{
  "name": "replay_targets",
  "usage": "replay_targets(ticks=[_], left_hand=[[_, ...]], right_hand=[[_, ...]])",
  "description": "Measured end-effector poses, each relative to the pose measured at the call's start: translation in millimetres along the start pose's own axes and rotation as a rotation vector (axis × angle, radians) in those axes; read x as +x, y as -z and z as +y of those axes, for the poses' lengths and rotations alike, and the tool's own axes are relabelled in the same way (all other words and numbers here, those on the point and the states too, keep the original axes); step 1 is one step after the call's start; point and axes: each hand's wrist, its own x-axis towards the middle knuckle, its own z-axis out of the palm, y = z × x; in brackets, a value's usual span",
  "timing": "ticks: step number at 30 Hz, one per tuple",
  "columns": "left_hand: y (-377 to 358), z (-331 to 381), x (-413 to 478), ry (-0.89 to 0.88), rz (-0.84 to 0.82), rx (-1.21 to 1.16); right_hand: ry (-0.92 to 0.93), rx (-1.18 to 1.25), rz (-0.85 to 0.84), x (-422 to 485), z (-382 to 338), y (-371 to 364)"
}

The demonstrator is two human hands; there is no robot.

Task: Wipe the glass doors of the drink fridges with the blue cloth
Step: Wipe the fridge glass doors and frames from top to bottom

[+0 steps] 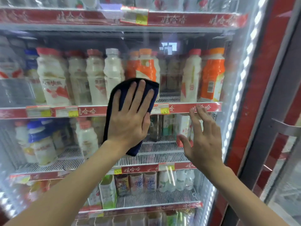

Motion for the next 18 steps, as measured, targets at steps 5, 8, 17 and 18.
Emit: replay_targets(ticks=[5, 8, 17, 18], left_hand=[[-11, 47, -76, -0.265, -0.166, 0.049], [-5, 41, -78, -0.381, -0.221, 0.066], [1, 9, 71, -0.167, -0.009, 0.045], [-2, 15, 65, -0.144, 0.001, 0.035]], right_hand=[[0.017, 0.028, -0.030, 0, 3, 3], [0.049, 0.098, -0.060, -2, 16, 10], [0.030, 0.041, -0.064, -8, 34, 11], [0.027, 0.045, -0.064, -9, 33, 9]])
